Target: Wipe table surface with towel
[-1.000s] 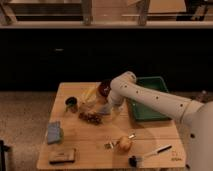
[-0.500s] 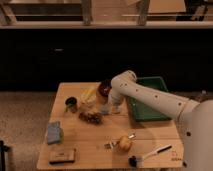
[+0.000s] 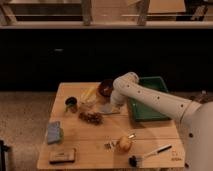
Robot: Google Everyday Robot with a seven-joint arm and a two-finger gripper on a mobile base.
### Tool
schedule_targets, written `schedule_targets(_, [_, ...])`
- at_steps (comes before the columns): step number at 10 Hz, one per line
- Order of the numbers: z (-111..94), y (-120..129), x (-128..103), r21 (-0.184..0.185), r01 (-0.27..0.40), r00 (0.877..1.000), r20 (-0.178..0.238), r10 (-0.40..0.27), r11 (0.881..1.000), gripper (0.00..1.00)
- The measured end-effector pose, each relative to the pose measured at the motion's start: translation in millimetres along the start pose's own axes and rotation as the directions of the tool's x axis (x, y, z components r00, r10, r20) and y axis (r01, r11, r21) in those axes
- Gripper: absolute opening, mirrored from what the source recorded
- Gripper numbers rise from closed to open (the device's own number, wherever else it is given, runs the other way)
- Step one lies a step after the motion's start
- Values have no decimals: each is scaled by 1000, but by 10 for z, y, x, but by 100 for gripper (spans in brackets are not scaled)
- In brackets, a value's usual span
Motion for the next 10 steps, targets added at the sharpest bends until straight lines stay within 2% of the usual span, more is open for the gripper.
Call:
schedule_targets(1, [39, -17, -57, -14, 20, 1000, 11, -20, 1000, 26])
schedule_targets(4, [169, -15, -36, -48, 45, 999, 33, -44, 998, 56])
schedule_targets(6, [209, -27, -78, -57, 67, 997, 45, -64, 996, 74])
schedule_targets(7, [210, -32, -91, -59, 77, 996, 51, -74, 995, 79])
schedule_targets(10, [207, -49, -131, -60, 101, 993, 63, -97, 993, 80])
